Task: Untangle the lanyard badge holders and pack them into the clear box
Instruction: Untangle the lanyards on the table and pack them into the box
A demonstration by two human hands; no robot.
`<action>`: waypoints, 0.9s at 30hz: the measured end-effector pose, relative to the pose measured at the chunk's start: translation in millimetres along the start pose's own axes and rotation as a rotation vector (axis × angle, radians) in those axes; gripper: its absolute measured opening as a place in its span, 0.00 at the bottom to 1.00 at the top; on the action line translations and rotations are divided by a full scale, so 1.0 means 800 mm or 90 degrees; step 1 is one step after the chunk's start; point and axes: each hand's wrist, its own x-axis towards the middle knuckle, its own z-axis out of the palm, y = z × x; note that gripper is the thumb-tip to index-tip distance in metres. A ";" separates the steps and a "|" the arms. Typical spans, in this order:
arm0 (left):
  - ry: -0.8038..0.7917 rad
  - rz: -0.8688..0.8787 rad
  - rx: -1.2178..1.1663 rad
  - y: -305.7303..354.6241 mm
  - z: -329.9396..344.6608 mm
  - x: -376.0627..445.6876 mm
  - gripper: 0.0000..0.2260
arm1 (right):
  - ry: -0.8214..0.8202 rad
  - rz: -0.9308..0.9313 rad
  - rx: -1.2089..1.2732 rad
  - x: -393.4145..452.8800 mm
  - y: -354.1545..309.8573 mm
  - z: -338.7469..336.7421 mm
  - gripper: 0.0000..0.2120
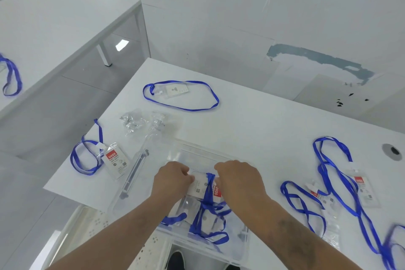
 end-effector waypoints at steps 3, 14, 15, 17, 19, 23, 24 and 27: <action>0.052 0.065 -0.011 0.011 -0.016 -0.012 0.14 | 0.055 0.029 0.120 -0.019 0.020 -0.031 0.12; -0.020 0.282 -0.072 0.154 0.029 -0.079 0.04 | 0.171 0.294 0.341 -0.097 0.222 -0.034 0.07; -0.036 0.289 -0.055 0.166 0.045 -0.078 0.05 | 0.160 0.311 0.339 -0.102 0.239 -0.023 0.07; -0.077 0.291 -0.022 0.189 0.083 -0.078 0.06 | 0.137 0.347 0.339 -0.115 0.276 0.000 0.06; -0.110 0.293 0.004 0.205 0.116 -0.075 0.07 | 0.095 0.371 0.325 -0.125 0.305 0.024 0.07; -0.150 0.309 0.087 0.229 0.180 -0.061 0.10 | 0.047 0.386 0.323 -0.138 0.350 0.067 0.10; -0.154 0.312 0.114 0.235 0.197 -0.056 0.11 | 0.032 0.389 0.322 -0.139 0.359 0.077 0.11; -0.152 0.316 0.172 0.249 0.243 -0.040 0.12 | -0.009 0.392 0.325 -0.136 0.380 0.106 0.14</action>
